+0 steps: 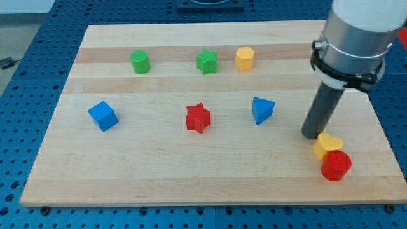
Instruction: Move blue triangle diagonally to the yellow hexagon
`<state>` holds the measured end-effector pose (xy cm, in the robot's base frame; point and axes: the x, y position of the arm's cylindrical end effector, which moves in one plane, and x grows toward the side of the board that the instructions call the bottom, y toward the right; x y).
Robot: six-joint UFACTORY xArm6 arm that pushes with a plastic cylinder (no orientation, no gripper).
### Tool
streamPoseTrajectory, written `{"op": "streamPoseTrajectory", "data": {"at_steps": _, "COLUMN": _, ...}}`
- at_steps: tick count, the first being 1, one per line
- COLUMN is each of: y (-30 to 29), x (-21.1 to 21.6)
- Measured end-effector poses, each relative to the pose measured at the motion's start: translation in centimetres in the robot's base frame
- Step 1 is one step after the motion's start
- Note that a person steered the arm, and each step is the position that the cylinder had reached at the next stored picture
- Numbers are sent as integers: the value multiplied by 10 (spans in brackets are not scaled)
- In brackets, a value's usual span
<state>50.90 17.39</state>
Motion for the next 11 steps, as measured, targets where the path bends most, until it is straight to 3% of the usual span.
{"op": "streamPoseTrajectory", "data": {"at_steps": 1, "y": 0, "x": -8}}
{"op": "streamPoseTrajectory", "data": {"at_steps": 3, "y": -16, "x": -111}}
{"op": "streamPoseTrajectory", "data": {"at_steps": 4, "y": -90, "x": -124}}
{"op": "streamPoseTrajectory", "data": {"at_steps": 5, "y": -157, "x": -98}}
{"op": "streamPoseTrajectory", "data": {"at_steps": 6, "y": -162, "x": -69}}
{"op": "streamPoseTrajectory", "data": {"at_steps": 8, "y": -93, "x": -37}}
{"op": "streamPoseTrajectory", "data": {"at_steps": 10, "y": -12, "x": -37}}
{"op": "streamPoseTrajectory", "data": {"at_steps": 11, "y": -33, "x": -66}}
